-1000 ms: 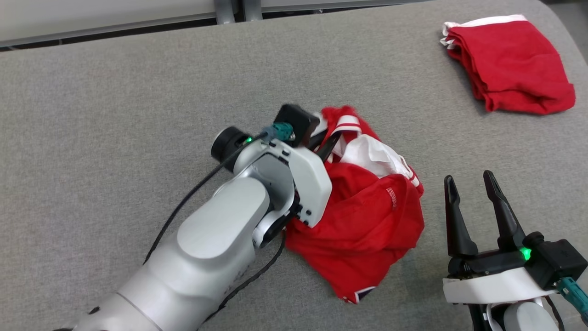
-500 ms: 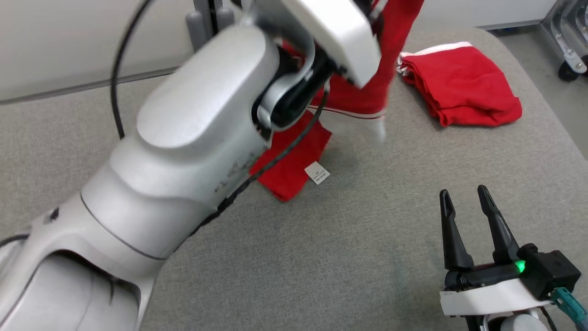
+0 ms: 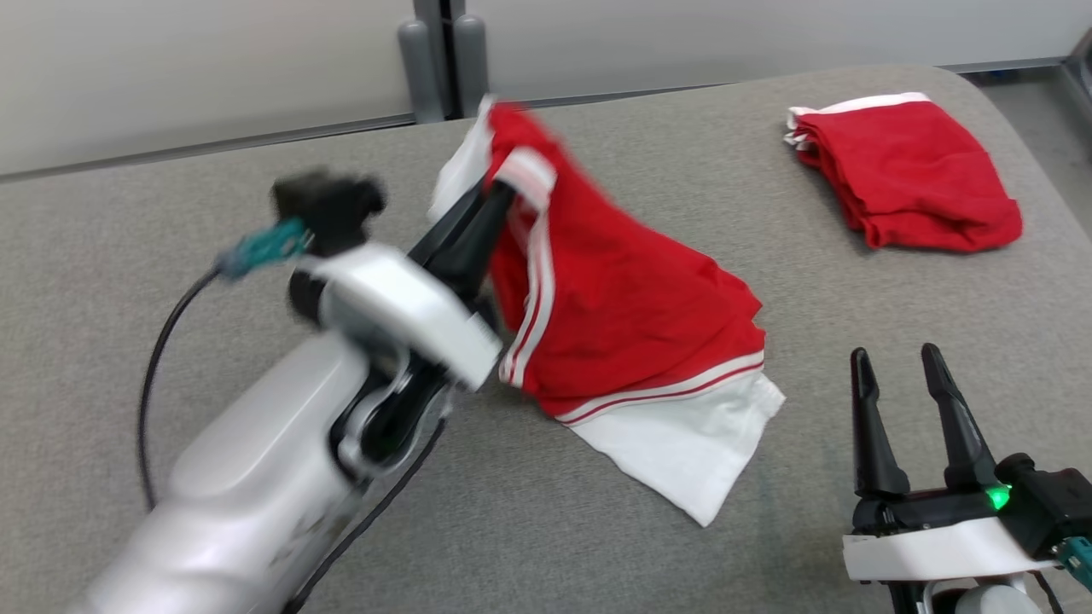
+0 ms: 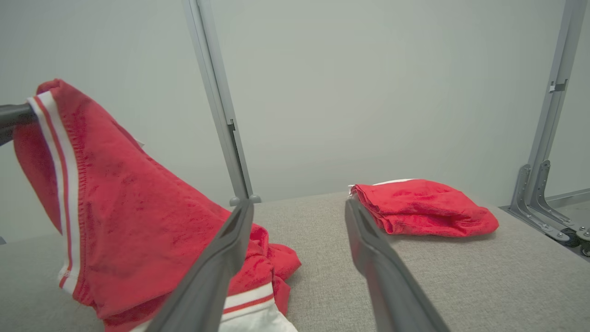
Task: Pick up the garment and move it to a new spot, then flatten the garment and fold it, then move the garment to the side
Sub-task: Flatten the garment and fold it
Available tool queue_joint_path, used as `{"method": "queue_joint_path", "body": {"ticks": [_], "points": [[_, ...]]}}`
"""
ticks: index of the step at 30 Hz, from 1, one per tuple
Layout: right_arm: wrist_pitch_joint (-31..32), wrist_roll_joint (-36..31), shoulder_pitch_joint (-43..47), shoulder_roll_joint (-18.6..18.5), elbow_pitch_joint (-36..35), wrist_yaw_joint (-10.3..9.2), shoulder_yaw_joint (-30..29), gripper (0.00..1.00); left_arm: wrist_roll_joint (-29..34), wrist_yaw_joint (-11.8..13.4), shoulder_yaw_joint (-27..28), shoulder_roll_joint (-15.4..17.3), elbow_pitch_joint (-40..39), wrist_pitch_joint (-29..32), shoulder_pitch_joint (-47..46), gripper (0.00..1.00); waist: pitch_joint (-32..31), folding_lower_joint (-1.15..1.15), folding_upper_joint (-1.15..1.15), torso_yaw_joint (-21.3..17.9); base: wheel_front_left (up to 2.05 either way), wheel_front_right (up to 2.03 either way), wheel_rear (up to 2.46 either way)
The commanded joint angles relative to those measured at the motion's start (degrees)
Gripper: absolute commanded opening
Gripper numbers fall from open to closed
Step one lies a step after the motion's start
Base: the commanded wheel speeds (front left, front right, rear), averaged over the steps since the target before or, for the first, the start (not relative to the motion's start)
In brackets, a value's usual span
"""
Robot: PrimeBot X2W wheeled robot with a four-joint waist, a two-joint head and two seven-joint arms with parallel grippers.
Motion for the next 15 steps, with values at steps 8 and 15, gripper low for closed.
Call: {"method": "queue_joint_path", "body": {"ticks": [8, 15], "points": [[0.0, -2.8, 0.0, -0.2, -0.6, -0.12, -1.7, 1.00, -4.6, -0.2, 7.5, 14.4, -5.4, -1.1, 6.9, 0.00, 2.0, 0.00, 0.00, 6.2, 0.00, 0.00, 0.00], [0.0, -2.8, -1.4, -1.5, -1.0, -0.12, 0.5, 1.00, -0.5, 0.4, 8.8, 19.7, 1.1, 0.1, 0.5, 0.00, 3.0, 0.00, 0.00, 7.7, 0.00, 0.00, 0.00]]}}
